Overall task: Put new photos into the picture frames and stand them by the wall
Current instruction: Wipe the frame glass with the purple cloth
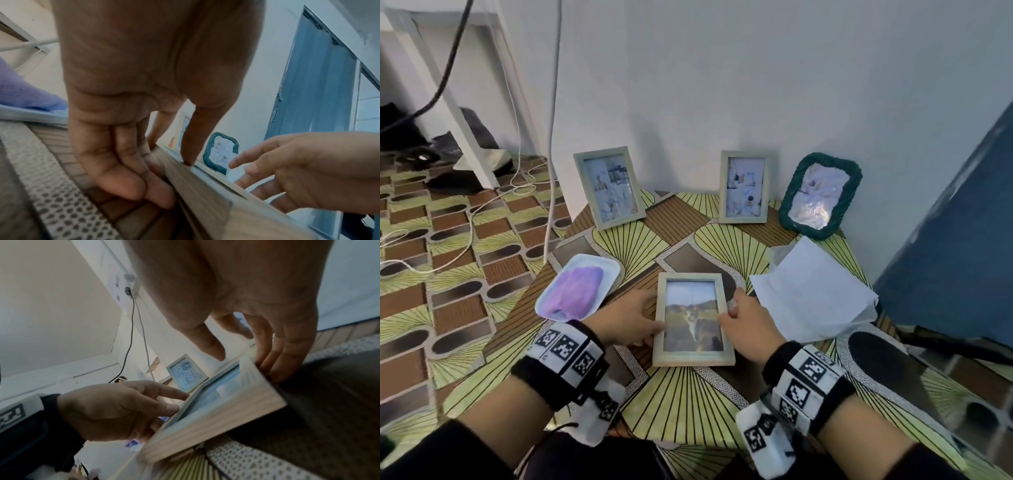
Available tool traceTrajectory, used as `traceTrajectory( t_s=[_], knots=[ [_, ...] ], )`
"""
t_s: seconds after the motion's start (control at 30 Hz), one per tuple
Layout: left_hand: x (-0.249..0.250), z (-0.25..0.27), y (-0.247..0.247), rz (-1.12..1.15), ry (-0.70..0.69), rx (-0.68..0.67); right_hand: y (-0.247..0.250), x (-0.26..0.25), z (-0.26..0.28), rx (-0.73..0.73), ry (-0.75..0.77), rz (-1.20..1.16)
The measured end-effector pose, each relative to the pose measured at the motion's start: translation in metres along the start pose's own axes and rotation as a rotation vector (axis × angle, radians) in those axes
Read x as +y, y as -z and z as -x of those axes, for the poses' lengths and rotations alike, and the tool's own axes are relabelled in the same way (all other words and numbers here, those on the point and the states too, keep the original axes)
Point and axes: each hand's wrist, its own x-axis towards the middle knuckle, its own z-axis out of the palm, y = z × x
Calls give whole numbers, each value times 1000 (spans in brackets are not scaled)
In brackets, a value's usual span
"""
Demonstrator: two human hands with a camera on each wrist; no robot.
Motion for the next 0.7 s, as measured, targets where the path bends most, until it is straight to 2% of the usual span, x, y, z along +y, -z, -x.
traceTrajectory(
  t_s=[0.07, 0.2, 0.37, 0.53, 0.7],
  knots=[
    [1, 4, 7, 128, 15, 45, -1, -1, 0, 25, -39, -122],
    [8, 19, 27, 305, -105, 85, 6, -11, 4, 53, -42, -580],
    [27, 32, 31, 604, -157, 112, 32, -34, 2, 48, -30, -1005],
    [39, 45, 44, 705, -220, 118, 51, -44, 4, -61, -7, -1105],
    [43, 48, 46, 626, -221, 97, 47, -42, 2, -49, -21, -1068]
  ],
)
